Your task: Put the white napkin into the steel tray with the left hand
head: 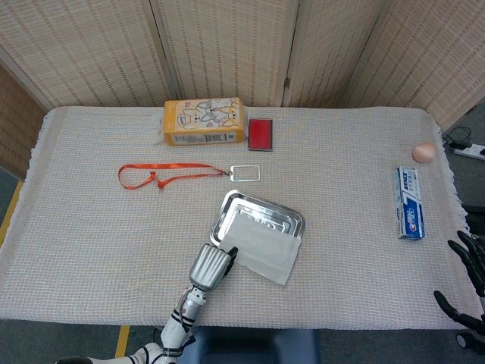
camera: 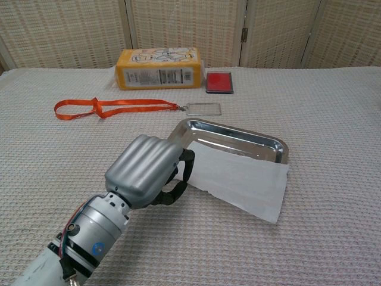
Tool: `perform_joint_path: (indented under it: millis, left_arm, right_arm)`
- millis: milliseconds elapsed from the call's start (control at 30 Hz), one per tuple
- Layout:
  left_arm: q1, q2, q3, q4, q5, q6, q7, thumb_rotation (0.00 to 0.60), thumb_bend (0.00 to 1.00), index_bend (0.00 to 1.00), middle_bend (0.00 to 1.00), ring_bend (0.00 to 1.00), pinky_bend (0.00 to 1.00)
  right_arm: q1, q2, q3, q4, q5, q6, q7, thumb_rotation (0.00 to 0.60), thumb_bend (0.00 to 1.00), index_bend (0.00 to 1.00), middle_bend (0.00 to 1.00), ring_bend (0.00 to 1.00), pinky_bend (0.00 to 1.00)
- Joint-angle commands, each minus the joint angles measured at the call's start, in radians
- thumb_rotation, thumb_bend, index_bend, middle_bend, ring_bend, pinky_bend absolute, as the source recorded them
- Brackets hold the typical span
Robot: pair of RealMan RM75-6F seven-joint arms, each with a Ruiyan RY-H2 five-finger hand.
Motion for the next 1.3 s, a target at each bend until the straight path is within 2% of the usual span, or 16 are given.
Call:
perform_joint_path:
  millis: [33,400,867,1067,1300]
  left_arm:
    - [-0.008,-0.014,-0.024,0.018,-0.025,-0.025,0.018,0.600,0.71,0.67,1.00,1.00,1.00]
    - [-0.039,-0.035,-0.075,0.092,-0.059,-0.054,-0.002,0.600,0.72,0.68,1.00,1.00,1.00]
    - [-0.088,-0.039,-0.070,0.102,-0.100,-0.086,-0.014,0.600,0.73,0.67,1.00,1.00,1.00]
    - [-0.106,-0.039,-0.059,0.089,-0.104,-0.070,-0.036,0.600,0.72,0.47,1.00,1.00,1.00]
    - [-0.118,-0.039,-0.053,0.083,-0.106,-0.053,-0.038,0.600,0.69,0.30,1.00,1.00,1.00]
  right_arm:
    - [0.000,0.001,0.000,0.001,-0.001,-0.001,0.001,0.600,0.38,0.00,0.00,0.00,0.00]
    - [0.006,0.000,0.001,-0.001,0.007,-0.025,-0.001,0.600,0.38,0.00,0.00,0.00,0.00]
    - [-0.011,0.003,0.005,0.000,0.010,0.006,0.013,0.600,0.38,0.00,0.00,0.00,0.00]
    - [-0.008,0.005,0.005,0.000,0.012,-0.004,0.015,0.600,0.38,0.00,0.00,0.00,0.00]
    - [-0.011,0.004,0.003,-0.001,0.003,0.000,0.011,0.600,0.38,0.00,0.00,0.00,0.00]
